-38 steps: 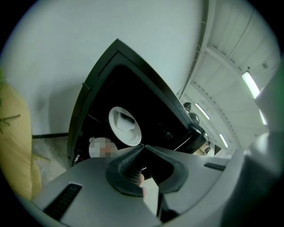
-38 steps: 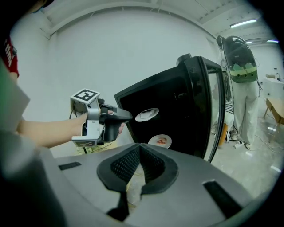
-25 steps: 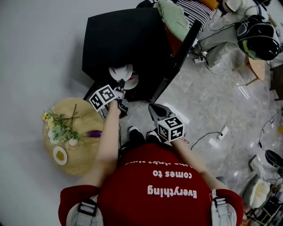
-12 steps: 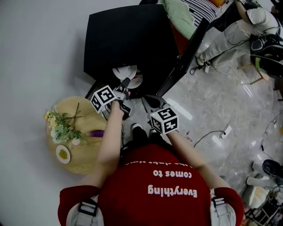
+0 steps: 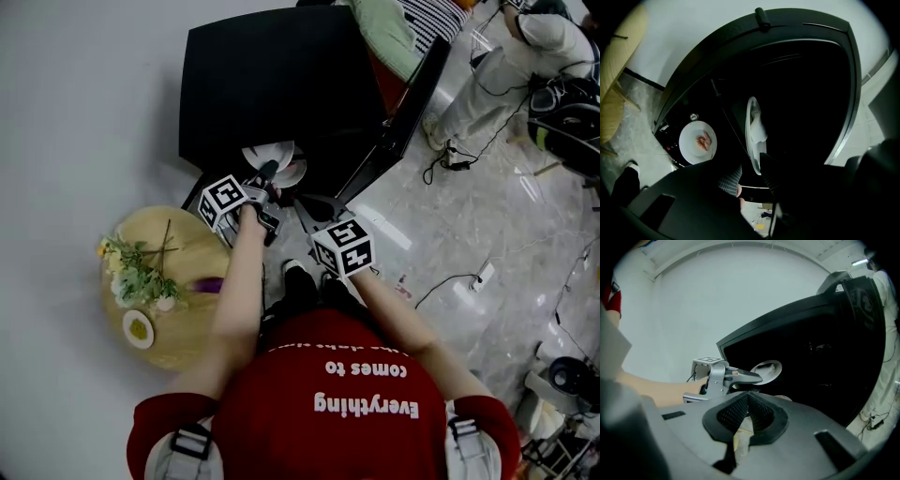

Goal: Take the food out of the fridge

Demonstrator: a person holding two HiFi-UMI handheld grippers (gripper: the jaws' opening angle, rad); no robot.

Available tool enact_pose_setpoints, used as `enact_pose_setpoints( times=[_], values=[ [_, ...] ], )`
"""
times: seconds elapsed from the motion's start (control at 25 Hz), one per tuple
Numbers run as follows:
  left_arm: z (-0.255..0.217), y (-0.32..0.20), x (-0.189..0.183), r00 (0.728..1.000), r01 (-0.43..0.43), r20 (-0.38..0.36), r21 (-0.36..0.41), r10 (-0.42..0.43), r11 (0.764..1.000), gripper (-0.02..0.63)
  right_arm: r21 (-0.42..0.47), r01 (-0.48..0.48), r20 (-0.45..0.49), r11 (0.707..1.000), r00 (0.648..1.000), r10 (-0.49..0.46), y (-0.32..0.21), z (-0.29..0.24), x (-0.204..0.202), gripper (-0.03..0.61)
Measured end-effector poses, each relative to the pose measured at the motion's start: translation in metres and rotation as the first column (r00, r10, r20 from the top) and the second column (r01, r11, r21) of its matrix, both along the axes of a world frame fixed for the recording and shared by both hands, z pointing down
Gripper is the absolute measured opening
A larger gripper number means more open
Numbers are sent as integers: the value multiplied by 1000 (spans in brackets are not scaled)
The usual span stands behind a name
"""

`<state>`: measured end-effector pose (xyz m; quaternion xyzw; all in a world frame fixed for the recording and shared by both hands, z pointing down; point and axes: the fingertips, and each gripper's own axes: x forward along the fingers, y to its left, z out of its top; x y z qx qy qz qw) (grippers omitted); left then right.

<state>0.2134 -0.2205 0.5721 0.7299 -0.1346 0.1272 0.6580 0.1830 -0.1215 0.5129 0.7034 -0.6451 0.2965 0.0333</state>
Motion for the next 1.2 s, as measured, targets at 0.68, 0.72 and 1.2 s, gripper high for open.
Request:
enact_pose_setpoints(
  times=[0.68, 0.72, 1.2],
  values=[
    [5, 24, -20, 997, 41, -62, -156, -51, 987, 32, 11, 14, 3, 1000, 1000, -14, 1, 1, -3, 11],
    [7, 27, -24, 997, 38, -64, -159, -48, 987, 31, 13, 17, 5, 1000, 1000, -17, 1, 3, -5, 11],
    [-13, 79, -65, 998, 19, -61, -117, -26, 993, 32, 21, 86, 10, 996, 996, -86, 33, 0, -28, 11]
  ],
)
